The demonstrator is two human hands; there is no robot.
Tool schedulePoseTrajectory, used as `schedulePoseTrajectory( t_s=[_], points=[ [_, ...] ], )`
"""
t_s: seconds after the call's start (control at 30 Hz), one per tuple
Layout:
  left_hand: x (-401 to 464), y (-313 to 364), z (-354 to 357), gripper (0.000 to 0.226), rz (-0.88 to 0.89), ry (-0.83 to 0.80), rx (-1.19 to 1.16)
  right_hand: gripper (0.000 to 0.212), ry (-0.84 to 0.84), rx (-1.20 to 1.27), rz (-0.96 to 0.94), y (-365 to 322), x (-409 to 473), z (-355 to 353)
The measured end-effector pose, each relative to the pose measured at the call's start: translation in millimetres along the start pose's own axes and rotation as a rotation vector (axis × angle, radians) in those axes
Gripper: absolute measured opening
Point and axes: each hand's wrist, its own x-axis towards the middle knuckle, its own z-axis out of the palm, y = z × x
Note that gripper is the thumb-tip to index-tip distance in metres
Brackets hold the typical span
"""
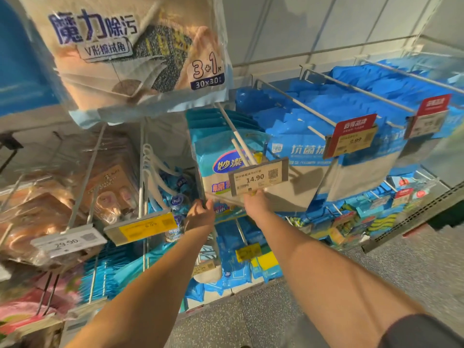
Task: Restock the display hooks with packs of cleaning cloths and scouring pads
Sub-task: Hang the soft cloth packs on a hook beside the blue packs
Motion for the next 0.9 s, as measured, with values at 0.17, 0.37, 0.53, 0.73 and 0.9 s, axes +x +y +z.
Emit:
schedulePoseTrajectory(
  t_s=[0.17, 0.37, 0.53, 0.73, 0.9],
  points=[
    [-39, -32, -8, 0.049, 0.06, -0.141, 0.083, 0.059, -0.014, -0.046, -0.063, 33, -62, -22],
    [-147, -88, -41, 0.04, 0.234, -0.152, 0.035, 0.047, -0.053, -0.229, -0.192, 91, -185, -41],
    [-254, -164, -92, 0.033, 0.397, -0.109, 0.08, 0.05, -0.061, -0.378, -0.33, 137, -314, -28],
    [-370, -272, -147, 0.031, 0.429, -0.115, 0.185, 0.051, -0.092, -0.499, -0.47, 180, -444, 19],
    [-446, -365, -217, 0.039, 0.329, -0.059, 0.193, 0.049, -0.171, -0.539, -0.574, 176, -548, 82]
  ],
)
